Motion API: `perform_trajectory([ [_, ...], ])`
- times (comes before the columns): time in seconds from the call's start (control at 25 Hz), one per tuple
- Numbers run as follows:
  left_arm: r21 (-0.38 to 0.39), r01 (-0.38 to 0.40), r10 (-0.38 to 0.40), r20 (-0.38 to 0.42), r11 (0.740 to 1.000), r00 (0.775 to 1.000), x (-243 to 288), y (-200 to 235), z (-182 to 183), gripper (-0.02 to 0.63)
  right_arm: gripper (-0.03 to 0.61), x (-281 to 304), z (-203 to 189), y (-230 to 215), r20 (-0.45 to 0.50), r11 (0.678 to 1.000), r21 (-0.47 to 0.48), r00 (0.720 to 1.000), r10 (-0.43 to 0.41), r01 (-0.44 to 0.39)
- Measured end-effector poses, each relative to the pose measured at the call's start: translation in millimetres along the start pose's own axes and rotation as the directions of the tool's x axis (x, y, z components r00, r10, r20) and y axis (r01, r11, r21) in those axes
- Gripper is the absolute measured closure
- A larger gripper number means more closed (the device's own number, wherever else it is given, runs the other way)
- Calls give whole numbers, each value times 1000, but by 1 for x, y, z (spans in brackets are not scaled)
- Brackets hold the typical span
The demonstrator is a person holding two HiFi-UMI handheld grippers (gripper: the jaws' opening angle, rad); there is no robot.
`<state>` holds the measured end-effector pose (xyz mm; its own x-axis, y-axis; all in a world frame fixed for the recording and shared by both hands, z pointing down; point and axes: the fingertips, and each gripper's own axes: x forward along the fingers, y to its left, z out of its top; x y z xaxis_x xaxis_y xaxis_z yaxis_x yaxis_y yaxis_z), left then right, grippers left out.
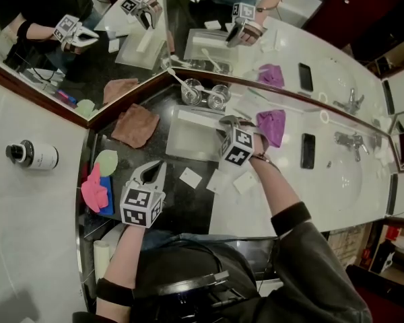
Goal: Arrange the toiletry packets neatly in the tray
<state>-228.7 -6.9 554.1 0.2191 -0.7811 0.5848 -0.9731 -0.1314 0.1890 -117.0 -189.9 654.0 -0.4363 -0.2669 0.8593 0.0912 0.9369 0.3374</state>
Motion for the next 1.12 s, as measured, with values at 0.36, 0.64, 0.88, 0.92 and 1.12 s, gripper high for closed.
perform_trajectory([
  [0.36, 53, 2, -4, 48, 999, 999, -15, -9, 10, 612, 445, -72, 24, 31, 90, 982, 186, 995, -48, 30],
  [0.64, 92, 29, -37, 81, 995, 996, -26, -24, 19, 612, 445, -115, 11, 67, 86, 943, 324, 991, -107, 73],
  [0.88, 137, 100, -107, 46, 985, 993, -12, -52, 8, 612, 445, -138, -42, 113, 24, 882, 454, 988, -150, 123],
  [0.92, 144, 113, -119, 37, 983, 992, -9, -58, 6, 612, 445, -142, -56, 122, 8, 868, 479, 988, -153, 131],
  [1.12, 183, 191, -191, -17, 964, 981, 10, -97, -3, 612, 445, -158, -128, 169, -89, 774, 608, 984, -157, 178],
])
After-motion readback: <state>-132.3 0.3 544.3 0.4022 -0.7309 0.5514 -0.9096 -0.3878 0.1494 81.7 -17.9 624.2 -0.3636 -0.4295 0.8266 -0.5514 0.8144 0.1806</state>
